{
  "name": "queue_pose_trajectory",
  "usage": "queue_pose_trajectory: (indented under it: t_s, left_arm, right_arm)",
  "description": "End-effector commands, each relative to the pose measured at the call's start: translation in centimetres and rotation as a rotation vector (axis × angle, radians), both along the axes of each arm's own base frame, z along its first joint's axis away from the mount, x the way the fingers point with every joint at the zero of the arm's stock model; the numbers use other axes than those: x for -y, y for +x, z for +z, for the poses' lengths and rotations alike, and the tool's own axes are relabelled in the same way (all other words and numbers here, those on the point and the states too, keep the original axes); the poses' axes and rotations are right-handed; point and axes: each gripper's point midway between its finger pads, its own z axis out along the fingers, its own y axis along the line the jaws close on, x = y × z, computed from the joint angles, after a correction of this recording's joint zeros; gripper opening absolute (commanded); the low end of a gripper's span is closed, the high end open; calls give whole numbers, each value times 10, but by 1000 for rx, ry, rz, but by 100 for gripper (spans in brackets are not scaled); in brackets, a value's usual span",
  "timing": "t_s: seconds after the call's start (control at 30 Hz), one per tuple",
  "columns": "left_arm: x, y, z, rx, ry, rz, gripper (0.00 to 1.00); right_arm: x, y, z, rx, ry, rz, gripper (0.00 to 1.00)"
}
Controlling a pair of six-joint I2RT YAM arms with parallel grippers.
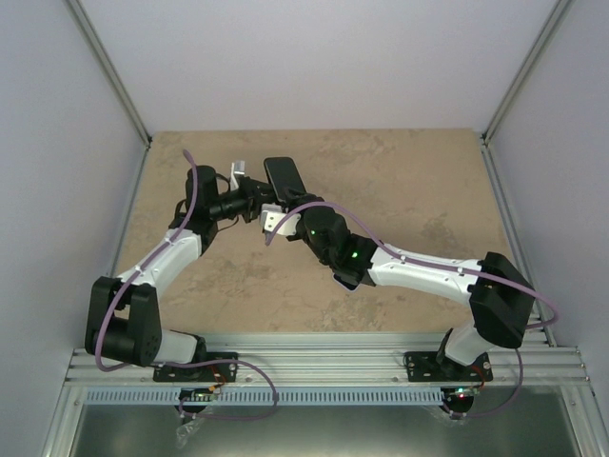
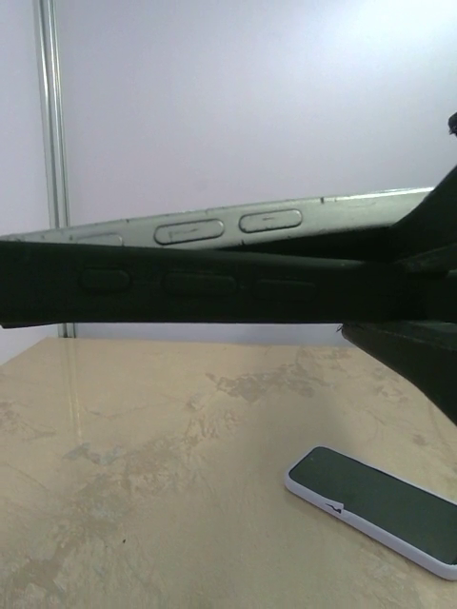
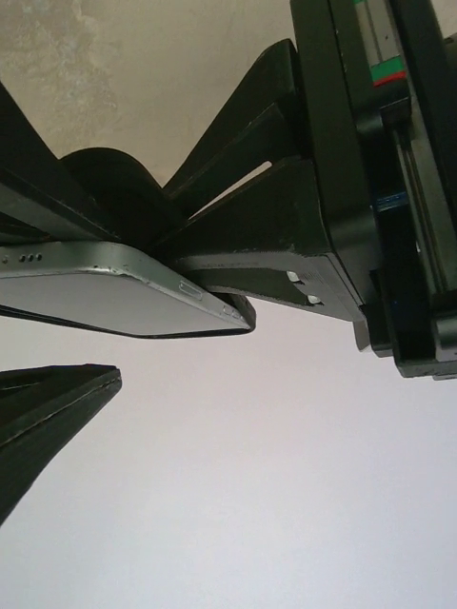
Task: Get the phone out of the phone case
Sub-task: Remove the phone case from the phone.
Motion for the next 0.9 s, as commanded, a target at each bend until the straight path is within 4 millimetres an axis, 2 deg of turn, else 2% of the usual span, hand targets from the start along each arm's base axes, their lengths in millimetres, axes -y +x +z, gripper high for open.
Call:
queue_pose_trajectory:
  t_s: [0.0,0.17,0.4,0.43,0.87]
  left_arm:
    - [10,-21,23,91,-45,-119,0]
    - [10,-25,18,99,-20,-130,0]
    - [9,-26,8,84,-3,-121,0]
    - [9,-25,8,84,-1,-120,0]
    - [4,-12,-15,48,80,-70,0]
  right_arm:
    - [11,16,-3,65,-28,-90,34]
    - [5,17,-1,53,-20,-74,31]
    - [3,14,11,65,-26,-44,2]
    - [3,13,13,62,-23,-38,1]
    - [3,1,51,-45,59,6,0]
